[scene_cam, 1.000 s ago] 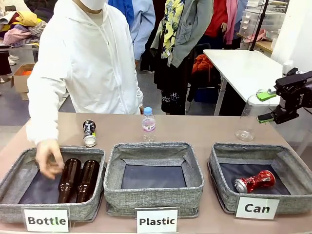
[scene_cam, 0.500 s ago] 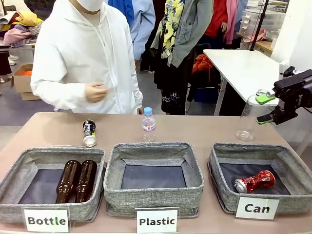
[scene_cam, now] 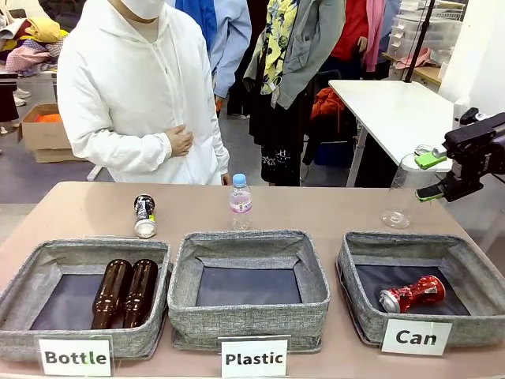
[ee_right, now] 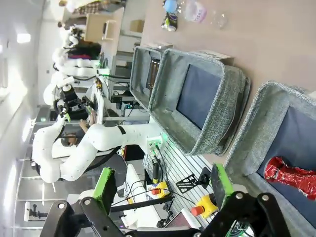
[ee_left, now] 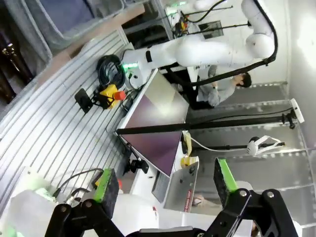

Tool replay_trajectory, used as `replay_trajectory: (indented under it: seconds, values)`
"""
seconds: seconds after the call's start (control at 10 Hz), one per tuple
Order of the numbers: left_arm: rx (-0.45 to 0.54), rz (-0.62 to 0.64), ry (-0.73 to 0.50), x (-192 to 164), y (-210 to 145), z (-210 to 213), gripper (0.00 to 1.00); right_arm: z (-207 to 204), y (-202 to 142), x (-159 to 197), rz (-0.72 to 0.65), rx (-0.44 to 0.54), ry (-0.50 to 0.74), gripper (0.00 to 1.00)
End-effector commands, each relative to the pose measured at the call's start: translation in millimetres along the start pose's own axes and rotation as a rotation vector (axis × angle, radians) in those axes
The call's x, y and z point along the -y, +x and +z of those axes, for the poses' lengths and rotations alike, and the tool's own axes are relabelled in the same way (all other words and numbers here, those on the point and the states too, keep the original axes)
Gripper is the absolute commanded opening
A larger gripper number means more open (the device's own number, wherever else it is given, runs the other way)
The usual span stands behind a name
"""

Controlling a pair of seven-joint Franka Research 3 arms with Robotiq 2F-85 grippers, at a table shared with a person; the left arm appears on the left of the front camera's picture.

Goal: Sort the can waste into the basket.
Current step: Pick up the can waste from the table and place it in the right Fabric basket.

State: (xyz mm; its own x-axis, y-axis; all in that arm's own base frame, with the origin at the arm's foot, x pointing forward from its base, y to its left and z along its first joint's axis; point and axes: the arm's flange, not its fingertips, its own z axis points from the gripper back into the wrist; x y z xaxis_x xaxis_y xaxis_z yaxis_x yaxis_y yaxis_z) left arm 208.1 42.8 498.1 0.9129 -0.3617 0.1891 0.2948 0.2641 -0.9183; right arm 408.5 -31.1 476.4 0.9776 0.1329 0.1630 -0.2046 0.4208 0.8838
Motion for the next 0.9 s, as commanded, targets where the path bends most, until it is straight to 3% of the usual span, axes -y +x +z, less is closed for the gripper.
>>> replay_trajectory:
  seconds: [0.0, 0.1, 0.8]
  values:
    - [0.010, 0.054, 0.026, -5.6, 2.7, -6.1, 1.00, 4.3, -0.3, -1.2, 0.023, -0.012, -0.001, 1.00]
    - [0.000, 0.000, 0.000, 0.0, 0.0, 0.0, 1.00, 4.3, -0.3, -1.2, 0.023, -0.012, -0.001, 1.00]
    - [0.001, 0.007, 0.012, -1.3, 3.3, -0.8, 1.00, 4.3, -0.3, -1.2, 0.023, -0.012, -0.001, 1.00]
